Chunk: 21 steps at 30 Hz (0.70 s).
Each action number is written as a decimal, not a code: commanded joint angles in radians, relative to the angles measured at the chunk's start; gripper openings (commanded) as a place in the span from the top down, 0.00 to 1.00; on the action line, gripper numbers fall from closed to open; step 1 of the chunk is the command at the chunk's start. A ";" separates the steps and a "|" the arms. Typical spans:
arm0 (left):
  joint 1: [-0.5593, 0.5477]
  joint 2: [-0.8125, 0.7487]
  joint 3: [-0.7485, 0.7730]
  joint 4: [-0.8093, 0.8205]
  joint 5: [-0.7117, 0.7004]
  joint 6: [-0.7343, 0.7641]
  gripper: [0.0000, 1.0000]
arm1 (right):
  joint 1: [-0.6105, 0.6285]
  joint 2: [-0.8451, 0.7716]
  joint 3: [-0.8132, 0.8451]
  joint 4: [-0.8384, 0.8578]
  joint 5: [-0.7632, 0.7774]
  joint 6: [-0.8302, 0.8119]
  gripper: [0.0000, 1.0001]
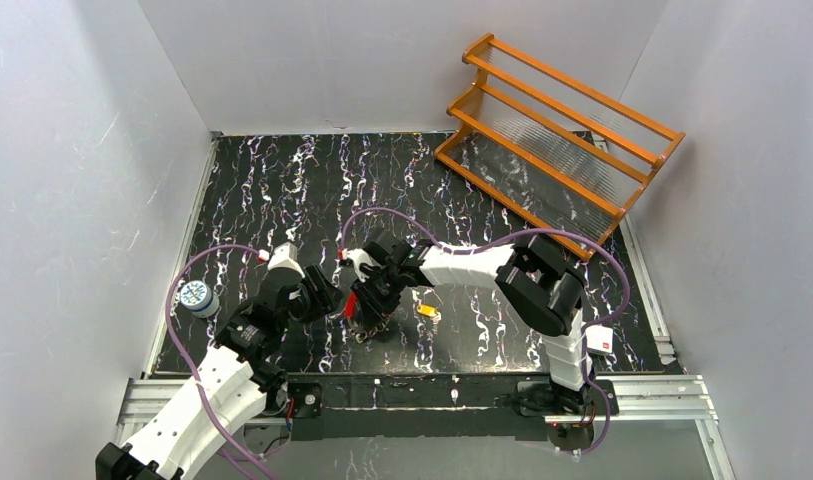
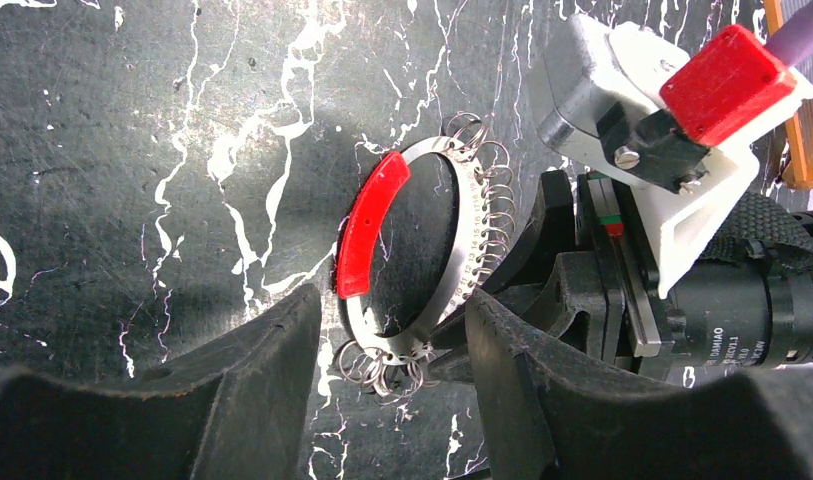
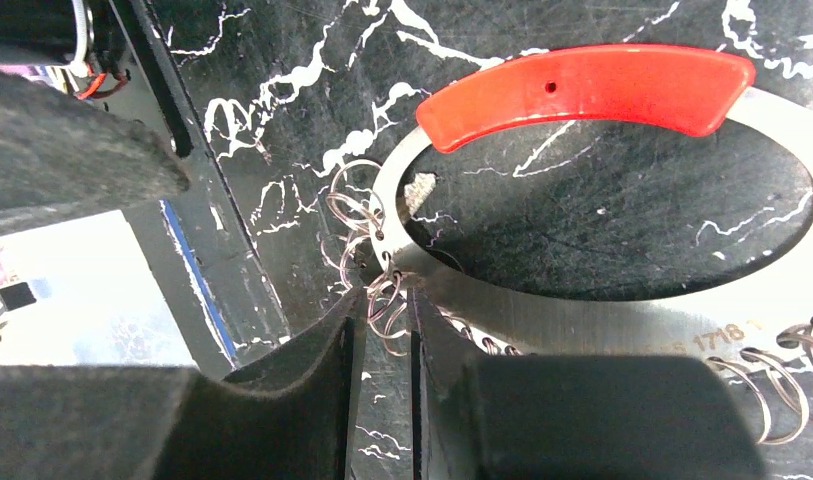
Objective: Put the keys on the keyring
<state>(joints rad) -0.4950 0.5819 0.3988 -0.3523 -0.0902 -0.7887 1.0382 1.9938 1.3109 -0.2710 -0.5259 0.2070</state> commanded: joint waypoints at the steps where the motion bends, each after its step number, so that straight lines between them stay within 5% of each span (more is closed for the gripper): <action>1: -0.004 0.001 -0.018 -0.004 0.001 0.002 0.47 | 0.015 -0.065 0.031 -0.044 0.049 -0.010 0.71; 21: -0.004 0.011 -0.024 0.008 0.001 0.005 0.46 | 0.055 -0.116 -0.011 0.033 0.089 0.149 0.71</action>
<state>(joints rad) -0.4950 0.5884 0.3859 -0.3439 -0.0891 -0.7883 1.0893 1.9186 1.3163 -0.2867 -0.4355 0.2893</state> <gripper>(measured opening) 0.534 0.290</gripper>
